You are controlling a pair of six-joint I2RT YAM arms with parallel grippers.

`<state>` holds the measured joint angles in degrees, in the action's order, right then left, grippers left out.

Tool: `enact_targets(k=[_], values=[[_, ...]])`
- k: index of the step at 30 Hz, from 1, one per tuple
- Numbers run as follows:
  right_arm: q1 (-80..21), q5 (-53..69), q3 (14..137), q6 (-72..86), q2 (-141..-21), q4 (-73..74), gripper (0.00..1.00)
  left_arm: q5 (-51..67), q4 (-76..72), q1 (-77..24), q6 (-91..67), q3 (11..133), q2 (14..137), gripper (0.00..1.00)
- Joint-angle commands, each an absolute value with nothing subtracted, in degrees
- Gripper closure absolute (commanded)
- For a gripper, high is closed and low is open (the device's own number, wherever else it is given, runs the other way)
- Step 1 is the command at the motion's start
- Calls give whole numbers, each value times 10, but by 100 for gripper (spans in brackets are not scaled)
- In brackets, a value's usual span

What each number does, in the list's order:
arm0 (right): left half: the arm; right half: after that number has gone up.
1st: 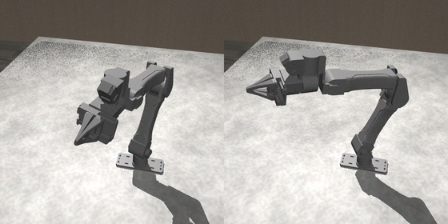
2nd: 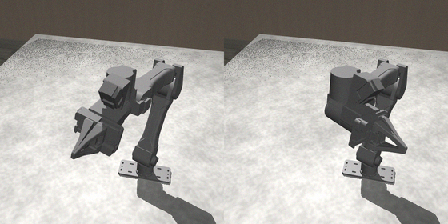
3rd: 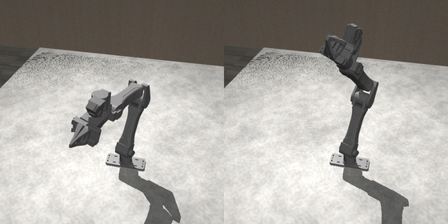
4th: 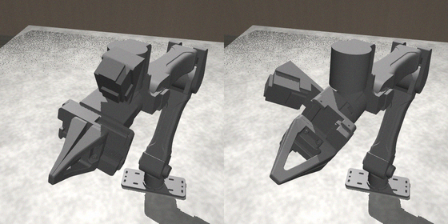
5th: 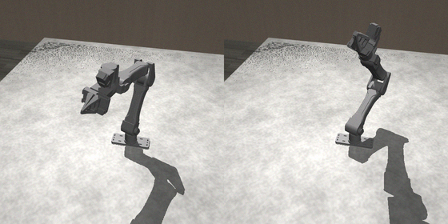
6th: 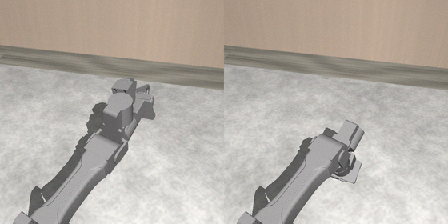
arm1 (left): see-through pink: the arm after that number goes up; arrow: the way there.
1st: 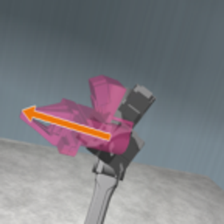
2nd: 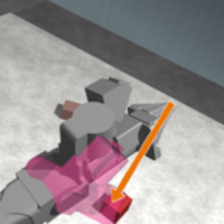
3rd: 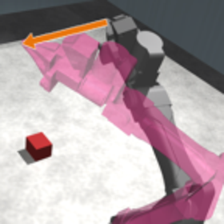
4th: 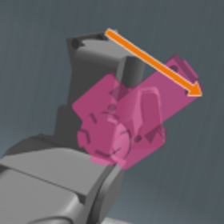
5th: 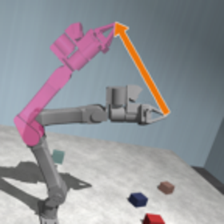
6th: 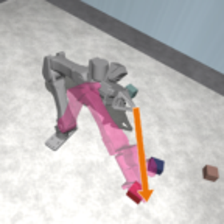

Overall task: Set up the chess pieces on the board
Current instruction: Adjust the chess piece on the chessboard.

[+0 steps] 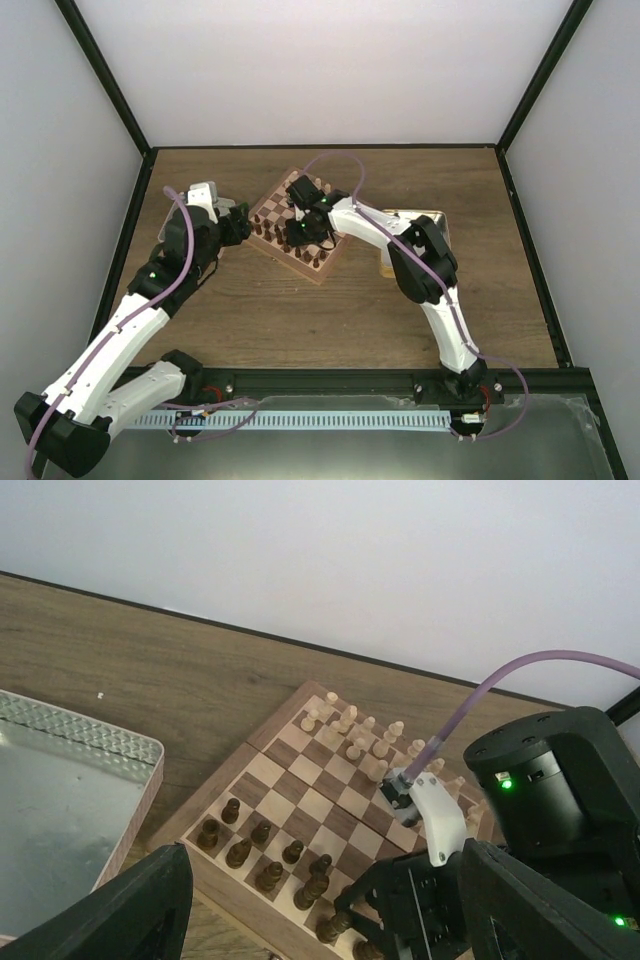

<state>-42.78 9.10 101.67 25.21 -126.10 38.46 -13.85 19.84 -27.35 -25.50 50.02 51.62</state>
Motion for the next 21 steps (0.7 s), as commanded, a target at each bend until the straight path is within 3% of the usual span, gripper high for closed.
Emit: enact_targets(k=[1,21], values=[[-426,93,1044,263,-1268,376,61,-143,193,-272,-253,495,509,25],[-425,77,1064,272,-1277,369,65,-146,196,-272,-249,494,504,25]])
